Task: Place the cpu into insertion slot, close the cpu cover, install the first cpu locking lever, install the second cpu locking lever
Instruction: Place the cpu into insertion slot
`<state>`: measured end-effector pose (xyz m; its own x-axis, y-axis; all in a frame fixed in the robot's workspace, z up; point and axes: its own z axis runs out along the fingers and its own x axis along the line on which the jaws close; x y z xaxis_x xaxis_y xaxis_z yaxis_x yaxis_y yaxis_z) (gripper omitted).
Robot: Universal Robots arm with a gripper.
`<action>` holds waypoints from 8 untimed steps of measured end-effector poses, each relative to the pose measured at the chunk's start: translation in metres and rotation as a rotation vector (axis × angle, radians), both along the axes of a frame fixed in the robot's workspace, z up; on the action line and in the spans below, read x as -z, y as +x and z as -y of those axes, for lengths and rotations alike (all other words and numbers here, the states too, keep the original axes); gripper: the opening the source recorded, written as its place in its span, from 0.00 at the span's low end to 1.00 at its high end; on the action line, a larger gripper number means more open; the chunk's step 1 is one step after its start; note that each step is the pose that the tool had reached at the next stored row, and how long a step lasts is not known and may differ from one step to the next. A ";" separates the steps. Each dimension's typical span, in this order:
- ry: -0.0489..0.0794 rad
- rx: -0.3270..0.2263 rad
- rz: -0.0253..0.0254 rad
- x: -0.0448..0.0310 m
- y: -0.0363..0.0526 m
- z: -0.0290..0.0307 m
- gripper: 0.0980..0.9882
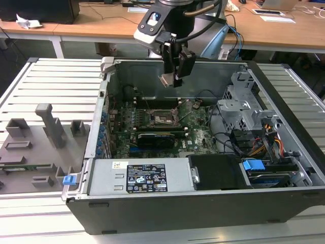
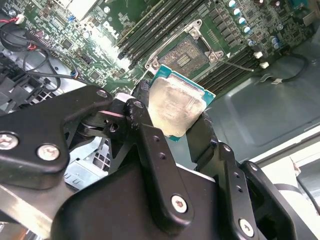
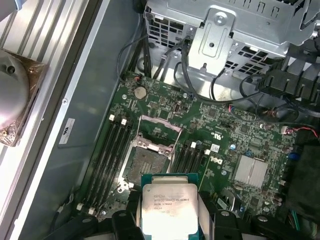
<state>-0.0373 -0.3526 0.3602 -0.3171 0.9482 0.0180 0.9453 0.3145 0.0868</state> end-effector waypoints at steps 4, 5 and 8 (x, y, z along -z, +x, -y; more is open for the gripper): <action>0.000 0.018 0.0000 0.0003 0.0000 0.0000 0.49; 0.000 0.021 0.0000 0.0003 0.0000 0.0000 0.49; 0.000 0.034 0.0000 0.0006 0.0000 -0.0001 0.49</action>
